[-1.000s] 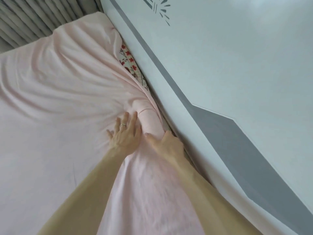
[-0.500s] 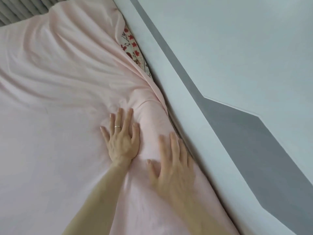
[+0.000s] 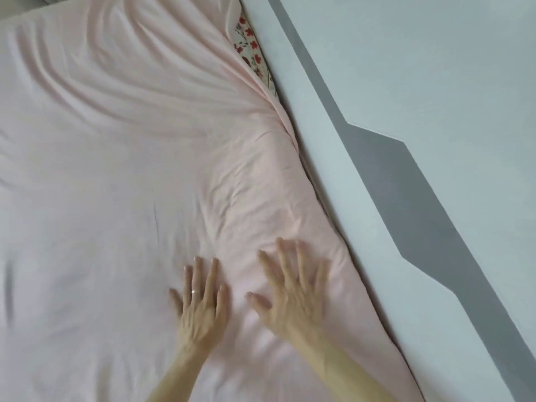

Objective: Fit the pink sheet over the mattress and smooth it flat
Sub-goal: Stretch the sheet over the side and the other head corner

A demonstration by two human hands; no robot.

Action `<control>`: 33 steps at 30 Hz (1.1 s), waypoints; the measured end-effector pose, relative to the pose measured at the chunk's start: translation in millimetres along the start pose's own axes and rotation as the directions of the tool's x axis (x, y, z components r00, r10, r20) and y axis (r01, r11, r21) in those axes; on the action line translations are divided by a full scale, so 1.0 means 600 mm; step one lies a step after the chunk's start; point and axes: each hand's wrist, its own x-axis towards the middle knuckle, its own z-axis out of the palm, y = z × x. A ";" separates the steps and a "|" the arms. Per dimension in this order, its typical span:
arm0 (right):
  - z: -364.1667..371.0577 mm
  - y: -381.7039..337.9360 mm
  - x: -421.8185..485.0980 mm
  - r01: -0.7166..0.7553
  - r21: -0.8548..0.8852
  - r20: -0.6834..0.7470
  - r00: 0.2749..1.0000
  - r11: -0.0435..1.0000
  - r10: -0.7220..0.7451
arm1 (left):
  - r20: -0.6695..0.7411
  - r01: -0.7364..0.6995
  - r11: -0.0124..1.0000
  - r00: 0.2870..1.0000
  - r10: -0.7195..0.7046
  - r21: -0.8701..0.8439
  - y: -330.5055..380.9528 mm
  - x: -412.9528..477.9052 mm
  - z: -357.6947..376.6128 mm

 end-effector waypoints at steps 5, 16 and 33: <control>0.010 0.122 -0.111 -0.284 -0.105 -0.088 0.957 0.953 0.276 | 0.205 0.188 0.967 0.953 -0.222 0.172 -0.129 -0.259 0.041; 0.073 -0.077 -0.307 0.105 -0.090 0.271 0.959 0.990 -0.077 | 0.201 0.208 0.961 0.949 -0.243 0.180 -0.216 -0.422 0.073; 0.072 -0.154 -0.749 -0.572 0.251 0.125 0.819 0.781 0.560 | 0.110 0.579 0.765 0.812 -0.574 -0.281 -0.471 -0.787 0.097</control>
